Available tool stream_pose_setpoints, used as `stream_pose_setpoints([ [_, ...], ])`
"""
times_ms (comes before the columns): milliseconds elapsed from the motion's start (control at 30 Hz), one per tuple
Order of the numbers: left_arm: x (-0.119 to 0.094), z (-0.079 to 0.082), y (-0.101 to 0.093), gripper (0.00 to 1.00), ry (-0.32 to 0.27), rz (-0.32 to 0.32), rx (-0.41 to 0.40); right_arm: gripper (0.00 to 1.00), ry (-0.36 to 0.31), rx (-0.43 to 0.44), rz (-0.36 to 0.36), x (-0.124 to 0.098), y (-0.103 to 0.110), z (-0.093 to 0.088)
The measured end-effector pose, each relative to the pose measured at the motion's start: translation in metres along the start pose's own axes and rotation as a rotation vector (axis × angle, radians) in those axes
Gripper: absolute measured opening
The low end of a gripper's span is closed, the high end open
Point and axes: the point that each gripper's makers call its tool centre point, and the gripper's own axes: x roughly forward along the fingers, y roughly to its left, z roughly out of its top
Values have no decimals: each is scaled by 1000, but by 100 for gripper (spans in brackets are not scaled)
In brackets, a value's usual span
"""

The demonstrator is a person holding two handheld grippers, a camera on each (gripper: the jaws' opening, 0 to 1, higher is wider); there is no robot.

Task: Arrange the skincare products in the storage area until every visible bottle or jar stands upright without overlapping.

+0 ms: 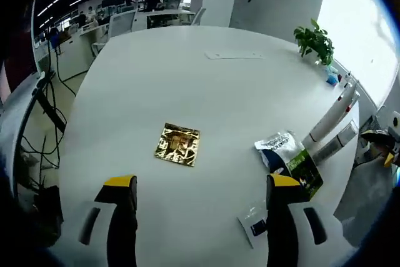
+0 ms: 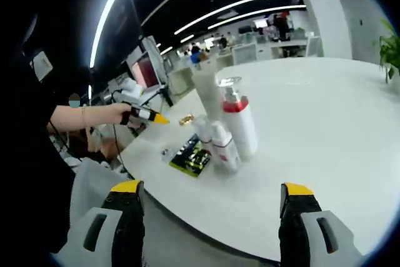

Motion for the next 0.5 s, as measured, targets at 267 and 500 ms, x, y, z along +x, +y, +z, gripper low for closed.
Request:
stream_pose_setpoints([
  [267,23,5,10,75,79,4,8,93,17,16,-6,1,-1,-2],
  [500,50,14,20,65,123,27,23,92,28,28,-5,1,3,-1],
])
